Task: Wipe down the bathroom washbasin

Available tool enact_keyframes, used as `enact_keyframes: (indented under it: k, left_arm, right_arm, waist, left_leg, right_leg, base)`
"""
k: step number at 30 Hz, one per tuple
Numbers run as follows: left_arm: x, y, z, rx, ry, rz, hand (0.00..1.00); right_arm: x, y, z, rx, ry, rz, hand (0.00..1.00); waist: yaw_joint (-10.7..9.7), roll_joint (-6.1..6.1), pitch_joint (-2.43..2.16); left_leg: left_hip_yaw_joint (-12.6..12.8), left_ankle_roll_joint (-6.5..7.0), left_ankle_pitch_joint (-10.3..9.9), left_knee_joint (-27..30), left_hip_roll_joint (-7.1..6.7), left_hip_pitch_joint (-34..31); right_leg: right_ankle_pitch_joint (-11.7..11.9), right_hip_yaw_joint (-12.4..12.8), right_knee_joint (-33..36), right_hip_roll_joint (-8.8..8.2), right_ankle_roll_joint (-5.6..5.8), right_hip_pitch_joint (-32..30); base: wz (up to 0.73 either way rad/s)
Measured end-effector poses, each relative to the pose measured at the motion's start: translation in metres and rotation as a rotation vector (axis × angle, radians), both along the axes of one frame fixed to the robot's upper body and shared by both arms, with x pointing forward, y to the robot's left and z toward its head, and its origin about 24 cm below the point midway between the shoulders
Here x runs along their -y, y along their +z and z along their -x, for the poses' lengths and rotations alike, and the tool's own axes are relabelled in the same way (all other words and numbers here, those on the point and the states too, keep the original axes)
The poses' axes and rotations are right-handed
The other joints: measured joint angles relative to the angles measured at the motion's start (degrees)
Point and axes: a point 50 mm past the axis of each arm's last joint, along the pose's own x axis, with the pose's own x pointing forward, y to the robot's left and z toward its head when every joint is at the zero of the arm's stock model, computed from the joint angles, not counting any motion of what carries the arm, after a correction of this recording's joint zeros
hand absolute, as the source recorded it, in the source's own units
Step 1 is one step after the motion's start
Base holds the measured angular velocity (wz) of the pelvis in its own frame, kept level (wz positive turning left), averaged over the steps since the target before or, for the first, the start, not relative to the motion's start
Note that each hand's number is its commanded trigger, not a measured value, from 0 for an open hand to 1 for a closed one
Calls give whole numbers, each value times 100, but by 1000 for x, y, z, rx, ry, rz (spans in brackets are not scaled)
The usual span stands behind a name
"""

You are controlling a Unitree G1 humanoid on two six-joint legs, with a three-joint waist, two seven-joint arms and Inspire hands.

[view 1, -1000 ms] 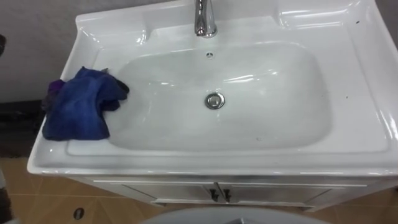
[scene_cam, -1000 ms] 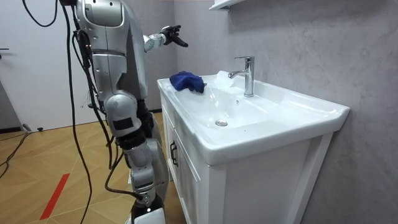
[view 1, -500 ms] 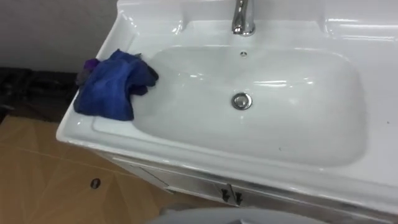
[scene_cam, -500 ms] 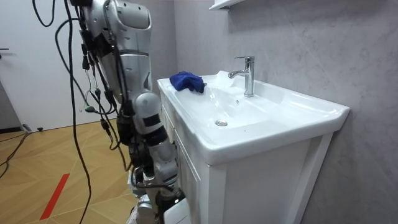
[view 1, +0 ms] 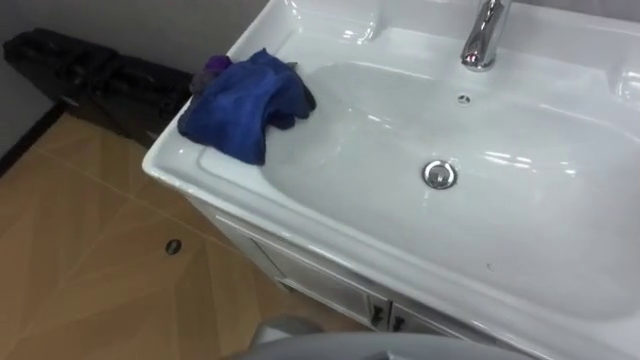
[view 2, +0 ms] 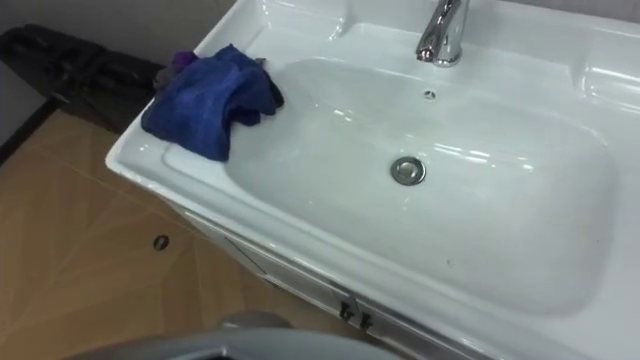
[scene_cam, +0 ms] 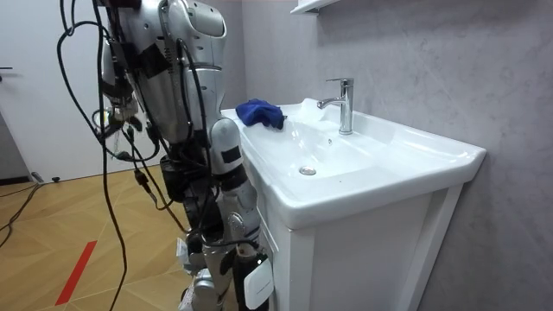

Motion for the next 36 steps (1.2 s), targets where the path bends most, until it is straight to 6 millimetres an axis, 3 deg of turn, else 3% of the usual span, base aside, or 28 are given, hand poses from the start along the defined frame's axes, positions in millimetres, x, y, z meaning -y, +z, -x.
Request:
enact_keyframes:
  k: [4, 7, 9, 11, 13, 15, 17, 20, 22, 25, 28, 33, 36]
  left_arm:
    - [53, -41, 35, -130, -28, 236, 0]
    - [82, -57, 58, -223, -65, 385, 0]
    - [93, -62, 65, -282, -133, 446, 0]
    - [97, -65, 67, -317, -212, 482, 0]
    - [103, -69, 61, -387, -371, 516, 0]
    - [107, -71, 59, -428, -476, 543, 0]
    - [109, -75, 45, -449, -600, 552, 0]
    - [116, -81, 23, -468, -771, 574, 0]
    - [119, -85, 2, -463, -889, 576, 0]
    - [122, -86, -9, -470, -990, 583, 0]
    - [126, -88, -21, -481, -1081, 606, 0]
    - [133, -91, -22, -506, -1142, 660, 0]
    - [134, -92, -25, -506, -1144, 668, 0]
  right_arm:
    - [-3, -1, -1, -8, 18, -23, 0]
    - [-4, -2, -2, -10, 14, -32, 0]
    - [-5, -2, -5, -3, 21, -34, 0]
    - [-6, -3, -5, -1, 29, -39, 0]
    - [-7, -4, -6, 12, 43, -43, 0]
    - [-9, -4, -8, 20, 43, -50, 0]
    - [-13, -6, -8, 18, 43, -60, 0]
    - [-19, -8, -5, 6, 36, -83, 0]
    - [-23, -9, -4, -15, 32, -102, 0]
    - [-29, -10, -1, -26, 33, -117, 0]
    - [-33, -11, 2, -44, 24, -137, 0]
    - [-37, -12, 8, -70, 11, -151, 0]
    - [-38, -12, 9, -67, -6, -156, 0]
  waist:
    - [-133, -106, -1]
    - [-269, -188, 11]
    - [-339, -205, 22]
    - [-396, -213, 22]
    - [-474, -195, 35]
    - [-673, -212, 42]
    - [-832, -234, 62]
    - [-1099, -266, 80]
    - [-1233, -319, 78]
    - [-1401, -402, 94]
    - [-1595, -455, 115]
    - [-1775, -442, 133]
    - [-1893, -432, 135]
  left_leg:
    - [0, 1, -1, -2, -33, 32]
    - [16, 30, -20, 10, -31, 86]
    - [68, 35, -23, -2, -21, 129]
    - [274, 59, -38, -3, 11, 150]
    - [499, 63, -40, -68, 40, 238]
    - [497, 70, -44, -83, 35, 263]
    - [542, 72, -45, -115, 37, 318]
    - [875, 99, -63, -103, 65, 330]
    - [1006, 101, -65, -132, 86, 362]
    - [1280, 150, -104, -182, 131, 495]
    - [1284, 153, -168, -203, 170, 541]
    - [1288, 136, -329, -234, 231, 856]
    - [1373, 137, -377, -242, 240, 944]
  right_leg:
    - [-25, -15, 46, -49, 32, 35]
    - [-33, -24, 26, -43, 42, 128]
    - [-40, 0, 26, -45, 46, 153]
    - [-44, 33, 28, -39, 45, 159]
    - [-44, 172, 40, -34, 44, 155]
    - [-42, 176, 29, -35, 48, 176]
    - [-41, 257, 29, -32, 52, 180]
    - [-39, 447, 51, -28, 55, 114]
    - [-25, 688, 75, -11, 47, 19]
    - [-14, 1067, 116, 41, 31, -30]
    - [34, 1281, 129, 108, 15, -82]
    - [60, 1675, 114, 224, 29, 52]
    - [70, 1786, 115, 249, 47, 81]
  base:
    - [3]
    - [1]
    - [-4]
    - [-11]
    - [-24]
    - [-12]
    - [-17]
    - [-34]
    - [-52]
    - [-66]
    - [-42]
    - [-41]
    - [-22]
